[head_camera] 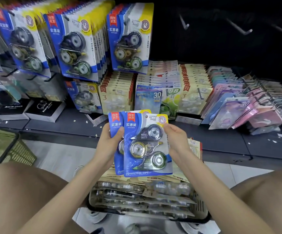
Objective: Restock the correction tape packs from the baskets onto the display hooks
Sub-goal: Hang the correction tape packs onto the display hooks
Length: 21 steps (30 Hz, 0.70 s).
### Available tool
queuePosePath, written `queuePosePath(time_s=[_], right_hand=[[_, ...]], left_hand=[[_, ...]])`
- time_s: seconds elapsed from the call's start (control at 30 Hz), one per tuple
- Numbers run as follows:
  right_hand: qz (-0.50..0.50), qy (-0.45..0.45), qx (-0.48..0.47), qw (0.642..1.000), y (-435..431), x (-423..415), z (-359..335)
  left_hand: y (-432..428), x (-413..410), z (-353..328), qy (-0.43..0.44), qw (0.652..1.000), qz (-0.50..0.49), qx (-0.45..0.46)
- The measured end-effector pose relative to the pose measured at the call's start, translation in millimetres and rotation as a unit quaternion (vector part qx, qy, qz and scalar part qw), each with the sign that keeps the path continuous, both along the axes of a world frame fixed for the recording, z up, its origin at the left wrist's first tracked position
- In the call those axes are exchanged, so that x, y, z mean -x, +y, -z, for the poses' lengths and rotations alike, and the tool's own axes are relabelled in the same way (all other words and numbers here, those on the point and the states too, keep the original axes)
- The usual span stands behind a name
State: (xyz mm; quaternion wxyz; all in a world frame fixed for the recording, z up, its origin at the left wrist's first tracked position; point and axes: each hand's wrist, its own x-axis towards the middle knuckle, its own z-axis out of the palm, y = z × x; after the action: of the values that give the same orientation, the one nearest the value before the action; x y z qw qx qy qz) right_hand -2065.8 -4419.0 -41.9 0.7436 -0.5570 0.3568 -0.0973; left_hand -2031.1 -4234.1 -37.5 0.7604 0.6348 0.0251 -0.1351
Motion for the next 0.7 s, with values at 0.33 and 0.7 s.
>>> queuePosePath(time_s=[0.33,0.7], right_hand=[[-0.064,0.001,0.099,0.993,13.2,2.4,5.7],[-0.457,0.059,0.322,0.827,76.0,61.3,35.5]], left_hand=[[14.3,-6.7,2.5,-0.013,0.999,0.001,-0.045],[85.8,-36.4,-5.2,-0.073,0.986,-0.119,-0.09]])
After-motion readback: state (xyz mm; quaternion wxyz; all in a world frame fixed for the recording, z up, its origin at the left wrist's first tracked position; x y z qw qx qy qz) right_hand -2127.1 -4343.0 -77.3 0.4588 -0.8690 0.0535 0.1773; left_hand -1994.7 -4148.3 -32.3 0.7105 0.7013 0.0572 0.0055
